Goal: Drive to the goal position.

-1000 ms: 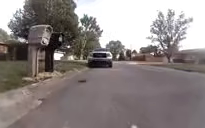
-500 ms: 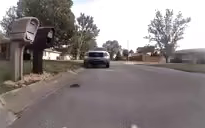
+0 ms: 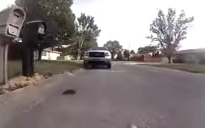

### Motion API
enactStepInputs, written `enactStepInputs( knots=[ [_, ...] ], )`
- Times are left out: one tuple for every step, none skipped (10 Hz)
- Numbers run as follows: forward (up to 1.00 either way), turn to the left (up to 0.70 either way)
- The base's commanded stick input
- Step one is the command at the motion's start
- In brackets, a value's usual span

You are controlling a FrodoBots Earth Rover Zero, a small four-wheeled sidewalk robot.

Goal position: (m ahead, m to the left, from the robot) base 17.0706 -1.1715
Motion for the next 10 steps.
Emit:
enactStepInputs(
  knots=[
    [0.98, -0.04],
    [0.98, -0.27],
    [0.98, -0.39],
    [0.98, -0.39],
    [0.98, -0.39],
    [0.98, -0.32],
    [0.98, -0.02],
    [0.98, 0.00],
    [0.98, 0.00],
    [0.98, 0.00]
  ],
)
